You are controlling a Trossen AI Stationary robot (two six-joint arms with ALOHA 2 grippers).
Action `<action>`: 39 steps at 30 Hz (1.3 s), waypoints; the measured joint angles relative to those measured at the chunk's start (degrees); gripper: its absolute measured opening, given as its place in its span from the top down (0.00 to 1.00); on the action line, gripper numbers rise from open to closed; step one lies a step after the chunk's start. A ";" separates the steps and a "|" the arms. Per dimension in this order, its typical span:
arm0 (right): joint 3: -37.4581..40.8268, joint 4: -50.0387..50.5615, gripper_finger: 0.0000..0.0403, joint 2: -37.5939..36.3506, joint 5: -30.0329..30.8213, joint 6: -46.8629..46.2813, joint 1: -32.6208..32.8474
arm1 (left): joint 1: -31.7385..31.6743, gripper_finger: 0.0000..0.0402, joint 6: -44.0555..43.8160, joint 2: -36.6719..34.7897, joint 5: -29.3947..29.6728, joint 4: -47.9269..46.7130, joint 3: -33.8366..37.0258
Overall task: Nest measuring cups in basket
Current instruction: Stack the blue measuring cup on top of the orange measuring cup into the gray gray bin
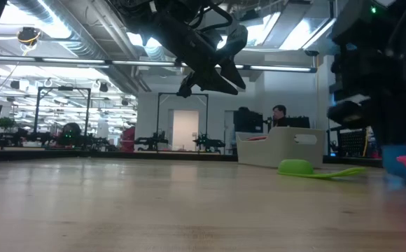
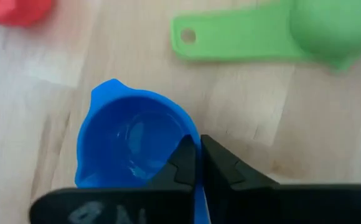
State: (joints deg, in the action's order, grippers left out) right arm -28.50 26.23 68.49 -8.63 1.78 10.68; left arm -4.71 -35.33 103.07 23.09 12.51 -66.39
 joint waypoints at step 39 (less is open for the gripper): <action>-22.34 7.63 0.96 -0.02 23.10 40.53 -6.98 | 6.34 0.77 -0.53 0.00 -8.51 4.32 0.00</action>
State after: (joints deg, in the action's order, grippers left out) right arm -50.84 33.86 68.47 14.47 42.30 3.70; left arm 1.63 -35.86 103.07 14.58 16.83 -66.39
